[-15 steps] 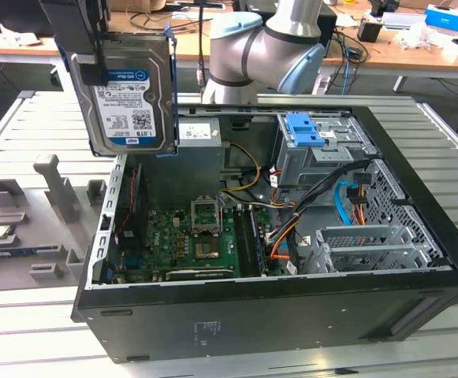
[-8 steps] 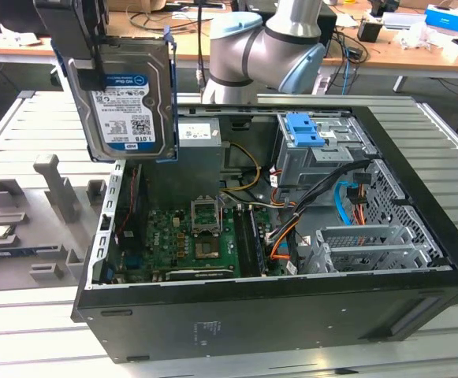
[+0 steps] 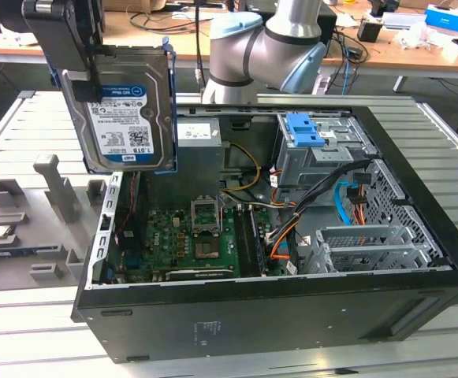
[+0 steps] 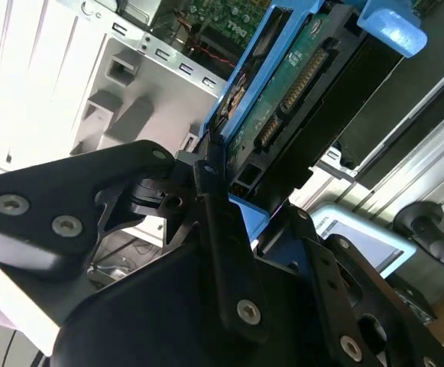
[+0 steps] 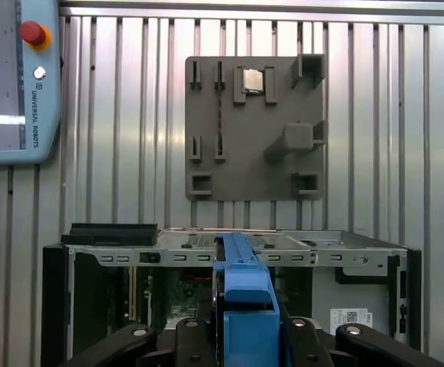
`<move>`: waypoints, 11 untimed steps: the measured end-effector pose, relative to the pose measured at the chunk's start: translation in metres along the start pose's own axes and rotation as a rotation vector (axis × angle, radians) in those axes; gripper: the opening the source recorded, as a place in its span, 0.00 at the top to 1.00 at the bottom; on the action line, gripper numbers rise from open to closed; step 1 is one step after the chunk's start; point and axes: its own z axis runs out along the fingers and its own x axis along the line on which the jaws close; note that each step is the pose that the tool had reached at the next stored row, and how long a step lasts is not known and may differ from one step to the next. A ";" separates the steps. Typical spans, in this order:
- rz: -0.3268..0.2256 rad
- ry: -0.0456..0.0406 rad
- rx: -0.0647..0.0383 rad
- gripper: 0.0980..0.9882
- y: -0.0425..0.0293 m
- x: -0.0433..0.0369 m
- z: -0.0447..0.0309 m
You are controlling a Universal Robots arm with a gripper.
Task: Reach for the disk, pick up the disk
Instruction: 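Pick up the disk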
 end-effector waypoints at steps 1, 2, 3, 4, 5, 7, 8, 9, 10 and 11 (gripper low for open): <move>0.000 0.0000 0.000 0.70 0.0000 0.0025 0.0000; 0.000 0.0000 0.000 0.70 0.0001 0.0044 0.0000; 0.000 0.0000 0.000 0.70 0.0001 0.0082 0.0001; 0.000 0.0000 0.000 0.70 0.0002 0.0121 0.0001; 0.000 0.0000 0.000 0.70 0.0002 0.0159 0.0002; 0.000 0.0001 0.000 0.70 0.0003 0.0220 0.0002; 0.000 0.0000 0.000 0.70 0.0005 0.0272 0.0003; 0.000 0.0001 0.000 0.70 0.0005 0.0318 0.0003; 0.000 0.0001 0.000 0.70 0.0006 0.0342 0.0003; 0.000 0.0001 0.000 0.70 0.0006 0.0374 0.0004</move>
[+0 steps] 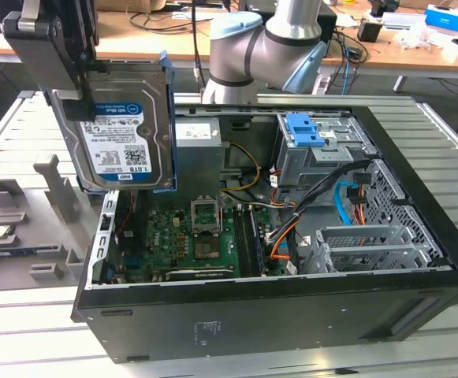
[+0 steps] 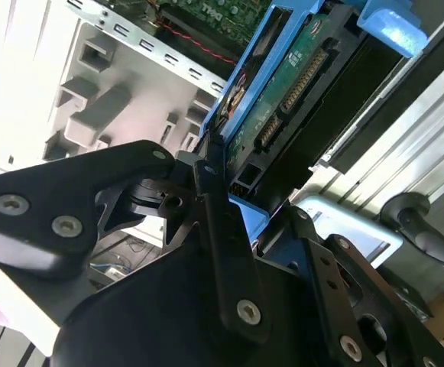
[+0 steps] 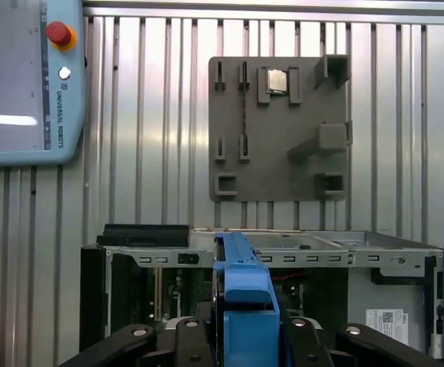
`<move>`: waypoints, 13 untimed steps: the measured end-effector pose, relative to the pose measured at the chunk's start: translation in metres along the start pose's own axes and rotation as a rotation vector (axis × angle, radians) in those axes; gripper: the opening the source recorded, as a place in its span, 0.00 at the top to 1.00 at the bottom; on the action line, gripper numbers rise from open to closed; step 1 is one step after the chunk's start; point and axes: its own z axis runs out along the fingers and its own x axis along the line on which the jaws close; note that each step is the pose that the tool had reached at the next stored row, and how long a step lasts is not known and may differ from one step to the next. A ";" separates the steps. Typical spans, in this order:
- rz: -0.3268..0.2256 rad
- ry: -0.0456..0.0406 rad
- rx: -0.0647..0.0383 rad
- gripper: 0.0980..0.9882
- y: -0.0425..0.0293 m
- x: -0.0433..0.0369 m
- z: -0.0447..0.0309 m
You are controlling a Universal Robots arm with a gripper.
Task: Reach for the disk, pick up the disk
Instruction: 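Pick up the disk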
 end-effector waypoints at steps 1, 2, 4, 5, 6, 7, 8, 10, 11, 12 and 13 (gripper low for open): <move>0.000 -0.0001 0.000 0.70 0.0000 0.0046 0.0001; 0.000 -0.0001 0.000 0.70 0.0001 0.0083 0.0001; 0.000 -0.0001 0.000 0.70 0.0003 0.0179 0.0002; 0.000 0.0000 0.000 0.70 0.0004 0.0247 0.0002; 0.000 -0.0001 0.000 0.70 0.0005 0.0294 0.0003; 0.000 -0.0001 0.000 0.70 0.0005 0.0322 0.0004; 0.000 0.0000 0.000 0.70 0.0006 0.0380 0.0004; 0.000 -0.0001 0.000 0.70 0.0008 0.0469 0.0005; 0.000 -0.0001 0.000 0.70 0.0009 0.0537 0.0005; 0.000 0.0000 0.000 0.70 0.0010 0.0605 0.0006; 0.000 0.0000 0.000 0.70 0.0010 0.0636 0.0006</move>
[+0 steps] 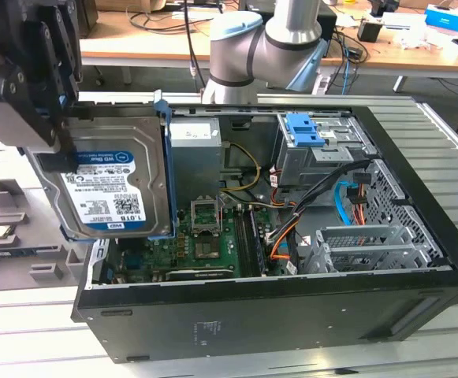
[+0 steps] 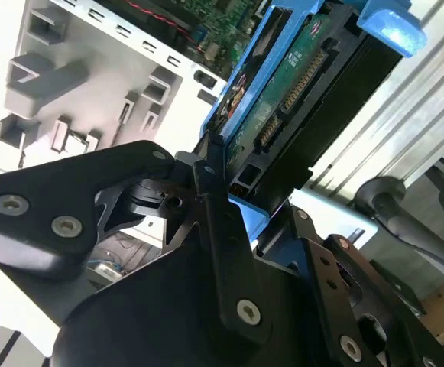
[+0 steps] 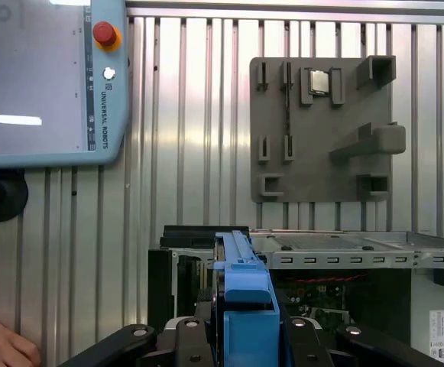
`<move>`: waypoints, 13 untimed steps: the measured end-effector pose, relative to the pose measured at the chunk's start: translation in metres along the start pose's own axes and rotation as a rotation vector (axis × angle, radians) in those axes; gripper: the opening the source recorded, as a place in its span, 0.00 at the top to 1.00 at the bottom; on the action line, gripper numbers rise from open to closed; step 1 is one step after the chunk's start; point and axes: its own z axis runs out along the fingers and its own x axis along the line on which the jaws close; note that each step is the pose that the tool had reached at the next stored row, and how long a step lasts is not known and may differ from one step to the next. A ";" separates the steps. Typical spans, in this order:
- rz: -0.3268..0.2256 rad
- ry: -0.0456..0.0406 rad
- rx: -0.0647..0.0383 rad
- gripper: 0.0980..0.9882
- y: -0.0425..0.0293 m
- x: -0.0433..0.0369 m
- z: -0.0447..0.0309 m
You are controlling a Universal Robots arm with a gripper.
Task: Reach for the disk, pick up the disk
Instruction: 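Pick up the disk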
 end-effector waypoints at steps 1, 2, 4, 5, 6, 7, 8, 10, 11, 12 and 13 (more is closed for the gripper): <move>0.000 -0.0001 0.000 0.70 0.0000 0.0031 0.0001; 0.000 -0.0001 0.000 0.70 0.0001 0.0080 0.0001; 0.000 -0.0001 0.000 0.70 0.0003 0.0158 0.0002; 0.000 0.0000 0.000 0.70 0.0003 0.0191 0.0002; 0.000 0.0000 0.000 0.70 0.0003 0.0211 0.0003; 0.000 0.0000 0.000 0.70 -0.0007 0.0232 0.0002; 0.000 0.0000 0.000 0.70 -0.0021 0.0237 0.0002; 0.000 -0.0002 0.000 0.70 -0.0082 0.0244 0.0000; 0.000 -0.0001 0.000 0.70 -0.0103 0.0245 -0.0002; 0.000 -0.0001 0.000 0.70 -0.0154 0.0246 -0.0004; 0.000 -0.0001 0.000 0.70 -0.0193 0.0247 -0.0006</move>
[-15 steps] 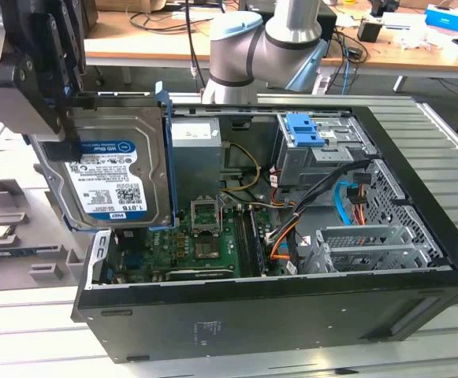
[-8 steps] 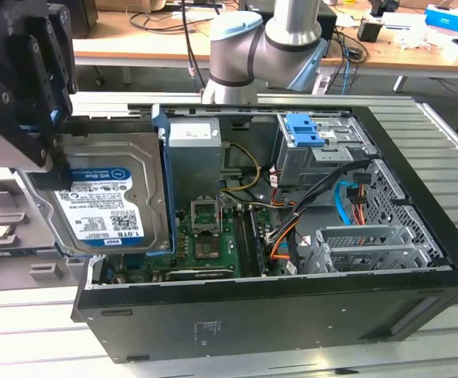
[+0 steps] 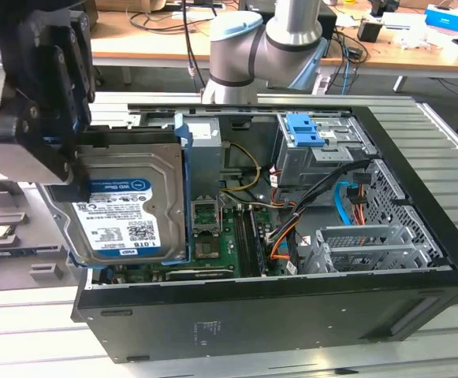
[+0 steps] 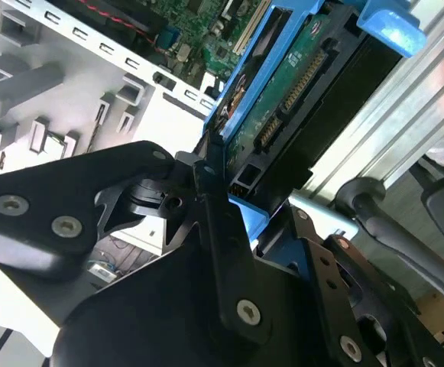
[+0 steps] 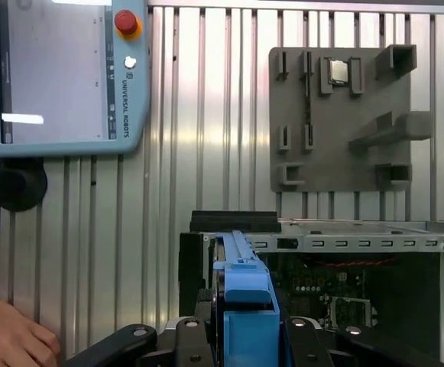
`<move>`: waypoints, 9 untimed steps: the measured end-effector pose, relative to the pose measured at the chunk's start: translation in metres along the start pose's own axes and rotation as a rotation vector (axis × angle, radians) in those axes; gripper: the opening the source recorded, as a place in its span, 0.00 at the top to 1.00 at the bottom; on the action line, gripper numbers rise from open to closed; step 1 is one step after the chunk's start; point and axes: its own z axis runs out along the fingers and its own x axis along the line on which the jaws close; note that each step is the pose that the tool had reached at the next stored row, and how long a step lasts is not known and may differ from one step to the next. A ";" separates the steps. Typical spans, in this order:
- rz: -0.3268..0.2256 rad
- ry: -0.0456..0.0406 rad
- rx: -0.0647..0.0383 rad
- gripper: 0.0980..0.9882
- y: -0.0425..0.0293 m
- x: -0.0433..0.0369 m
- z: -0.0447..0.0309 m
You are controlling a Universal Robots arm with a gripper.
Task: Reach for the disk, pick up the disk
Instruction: 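Pick up the disk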
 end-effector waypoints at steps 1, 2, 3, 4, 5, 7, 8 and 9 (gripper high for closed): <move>0.000 0.0001 0.000 0.70 -0.0035 0.0001 -0.0002; 0.000 0.0000 0.000 0.70 -0.0055 0.0001 -0.0002; 0.000 0.0001 0.000 0.70 -0.0082 0.0002 -0.0004; 0.000 0.0001 0.000 0.70 -0.0099 0.0002 -0.0004; -0.001 0.0001 0.000 0.70 -0.0139 0.0003 -0.0006; -0.001 0.0000 0.000 0.70 -0.0205 0.0004 -0.0008; -0.001 0.0001 0.000 0.70 -0.0237 0.0004 -0.0010; -0.001 0.0001 0.000 0.70 -0.0263 0.0004 -0.0011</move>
